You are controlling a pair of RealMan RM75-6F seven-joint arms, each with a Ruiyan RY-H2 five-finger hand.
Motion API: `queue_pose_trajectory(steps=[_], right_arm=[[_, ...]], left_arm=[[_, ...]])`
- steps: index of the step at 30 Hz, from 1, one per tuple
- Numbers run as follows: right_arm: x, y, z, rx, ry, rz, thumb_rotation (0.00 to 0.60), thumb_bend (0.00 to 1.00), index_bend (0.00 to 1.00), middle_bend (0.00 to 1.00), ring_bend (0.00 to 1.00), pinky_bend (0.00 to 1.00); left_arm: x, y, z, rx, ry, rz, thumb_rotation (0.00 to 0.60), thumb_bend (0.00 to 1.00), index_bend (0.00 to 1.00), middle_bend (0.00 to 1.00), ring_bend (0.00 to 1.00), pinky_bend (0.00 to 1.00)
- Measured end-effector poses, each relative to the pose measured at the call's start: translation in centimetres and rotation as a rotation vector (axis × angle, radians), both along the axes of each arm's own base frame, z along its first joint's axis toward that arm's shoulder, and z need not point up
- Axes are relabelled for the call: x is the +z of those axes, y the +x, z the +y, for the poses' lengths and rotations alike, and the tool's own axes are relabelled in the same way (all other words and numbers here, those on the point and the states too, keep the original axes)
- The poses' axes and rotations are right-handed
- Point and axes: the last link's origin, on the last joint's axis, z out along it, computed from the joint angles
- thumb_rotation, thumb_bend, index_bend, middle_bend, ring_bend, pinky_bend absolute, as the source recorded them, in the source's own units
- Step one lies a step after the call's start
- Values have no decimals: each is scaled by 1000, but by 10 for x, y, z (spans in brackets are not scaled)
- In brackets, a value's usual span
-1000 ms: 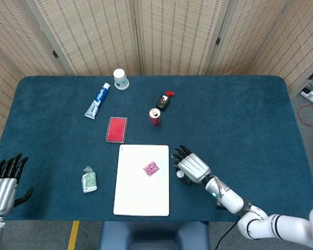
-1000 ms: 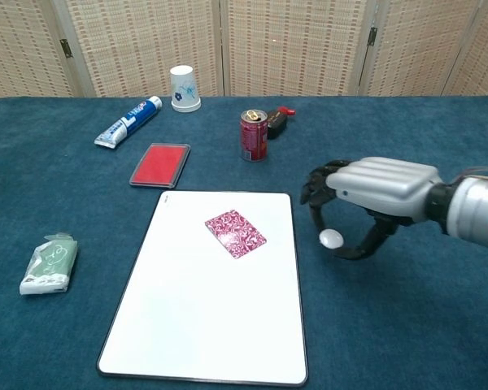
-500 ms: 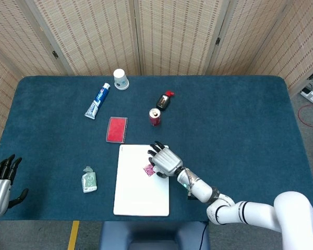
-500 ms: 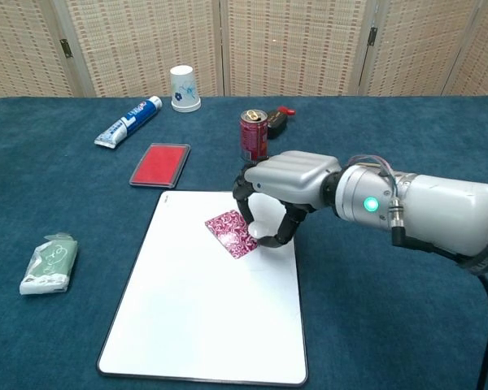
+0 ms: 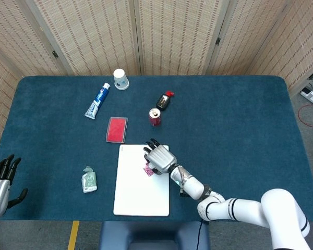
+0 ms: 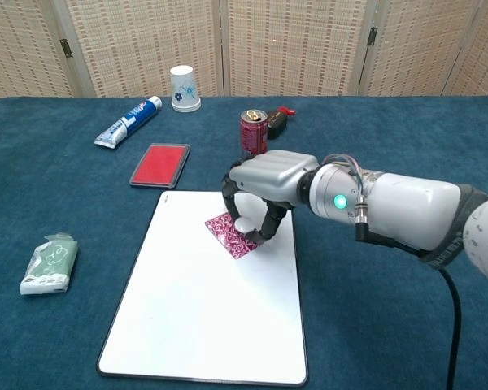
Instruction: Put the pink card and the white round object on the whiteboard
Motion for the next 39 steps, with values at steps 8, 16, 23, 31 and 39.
queue_pose_trajectory(steps=[8, 16, 23, 31, 39], right_arm=[[1, 3, 1, 6, -3, -8, 532, 363, 169, 192, 49, 0], [42, -22, 0, -26, -95, -34, 530, 363, 165, 182, 55, 0], [111, -75, 13, -98, -242, -36, 532, 362, 165, 181, 82, 0], [195, -146, 61, -214, -422, -48, 533, 363, 123, 84, 1, 0], [239, -189, 120, -324, -514, -118, 534, 363, 112, 32, 0, 0]], left_arm=[[-1, -3, 0, 8, 2, 0, 600, 342, 75, 54, 89, 0], [-1, -5, 3, 10, 1, -4, 600, 342, 75, 54, 89, 0], [-5, -2, 11, -6, -11, -13, 600, 343, 75, 54, 90, 0], [-11, 5, 19, -26, -18, -18, 600, 342, 74, 54, 90, 0], [-16, 13, 22, -33, -28, -31, 600, 342, 68, 54, 90, 0]])
